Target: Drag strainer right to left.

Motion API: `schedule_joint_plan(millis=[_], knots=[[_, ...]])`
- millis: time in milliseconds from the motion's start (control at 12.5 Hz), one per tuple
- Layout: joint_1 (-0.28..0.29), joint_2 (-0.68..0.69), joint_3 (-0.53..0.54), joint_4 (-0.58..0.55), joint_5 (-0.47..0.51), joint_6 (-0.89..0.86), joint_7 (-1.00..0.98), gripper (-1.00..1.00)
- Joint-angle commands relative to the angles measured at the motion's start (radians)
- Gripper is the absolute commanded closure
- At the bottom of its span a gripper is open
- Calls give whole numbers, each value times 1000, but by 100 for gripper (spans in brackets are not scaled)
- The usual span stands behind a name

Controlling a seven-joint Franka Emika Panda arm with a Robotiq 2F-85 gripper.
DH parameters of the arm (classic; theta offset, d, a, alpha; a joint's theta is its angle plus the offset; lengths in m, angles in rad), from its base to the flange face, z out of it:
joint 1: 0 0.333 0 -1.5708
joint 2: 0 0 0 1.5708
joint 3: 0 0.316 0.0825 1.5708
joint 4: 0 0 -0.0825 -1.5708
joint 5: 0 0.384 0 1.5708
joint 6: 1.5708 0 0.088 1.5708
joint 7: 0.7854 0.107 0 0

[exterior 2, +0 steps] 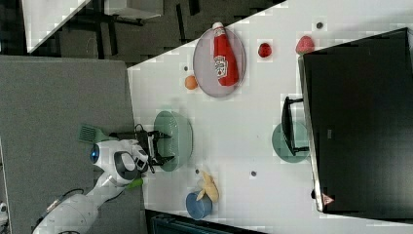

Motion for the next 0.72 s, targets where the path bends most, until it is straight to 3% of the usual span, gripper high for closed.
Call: schedule_joint_plan(millis=[80,400,720], knots=[[21,22,-9,42,36,15,69,-100],[36,-9,-42,53,-4,3,4,-100],[32,-209,-167,35,-52,-222,-322,-100]])
